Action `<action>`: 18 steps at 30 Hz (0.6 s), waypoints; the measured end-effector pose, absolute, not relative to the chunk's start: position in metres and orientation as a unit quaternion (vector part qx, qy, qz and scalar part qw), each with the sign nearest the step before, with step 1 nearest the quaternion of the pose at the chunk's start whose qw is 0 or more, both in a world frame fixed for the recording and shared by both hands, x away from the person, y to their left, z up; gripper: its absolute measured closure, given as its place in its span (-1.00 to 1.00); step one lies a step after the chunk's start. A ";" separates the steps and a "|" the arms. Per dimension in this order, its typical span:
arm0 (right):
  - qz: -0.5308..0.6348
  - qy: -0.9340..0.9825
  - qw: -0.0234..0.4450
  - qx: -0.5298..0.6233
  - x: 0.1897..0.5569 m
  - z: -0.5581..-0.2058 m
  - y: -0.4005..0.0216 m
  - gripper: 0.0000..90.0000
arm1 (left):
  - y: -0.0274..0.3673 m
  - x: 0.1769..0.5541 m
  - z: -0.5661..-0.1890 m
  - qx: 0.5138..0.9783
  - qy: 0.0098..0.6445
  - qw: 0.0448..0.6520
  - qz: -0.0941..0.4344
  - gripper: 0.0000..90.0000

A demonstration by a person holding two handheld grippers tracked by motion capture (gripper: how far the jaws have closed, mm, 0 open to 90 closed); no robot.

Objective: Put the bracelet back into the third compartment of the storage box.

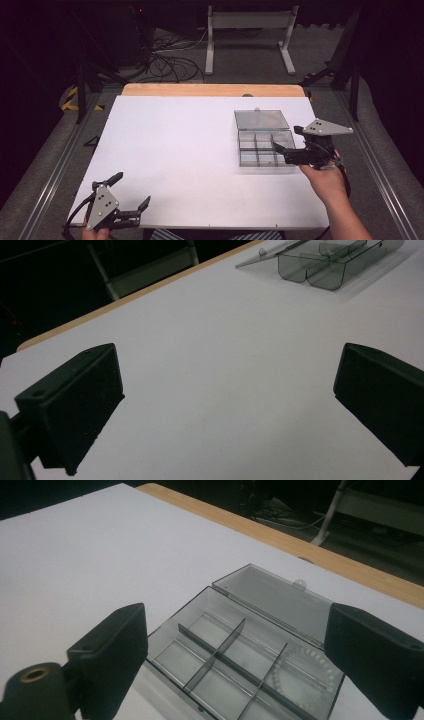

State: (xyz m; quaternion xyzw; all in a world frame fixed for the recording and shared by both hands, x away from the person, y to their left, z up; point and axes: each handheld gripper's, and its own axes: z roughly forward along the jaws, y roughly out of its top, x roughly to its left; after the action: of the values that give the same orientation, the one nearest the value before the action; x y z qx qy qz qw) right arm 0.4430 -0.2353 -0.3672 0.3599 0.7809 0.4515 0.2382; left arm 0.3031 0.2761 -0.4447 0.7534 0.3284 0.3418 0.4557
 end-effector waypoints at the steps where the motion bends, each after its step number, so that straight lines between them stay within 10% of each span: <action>1: 0.455 0.779 0.238 0.360 0.441 -0.367 -0.235 -0.79 | 0.276 0.303 -0.445 0.753 0.329 0.456 0.342 -0.99; 18: 0.497 0.785 0.223 0.295 0.402 -0.389 -0.245 -0.96 | 0.275 0.303 -0.445 0.755 0.327 0.454 0.342 -0.99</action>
State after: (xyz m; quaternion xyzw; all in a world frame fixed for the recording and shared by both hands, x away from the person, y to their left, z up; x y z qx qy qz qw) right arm 0.4015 -0.2450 -0.3892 0.2946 0.7849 0.4974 0.2229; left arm 0.3032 0.2746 -0.4450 0.7549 0.3271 0.3425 0.4538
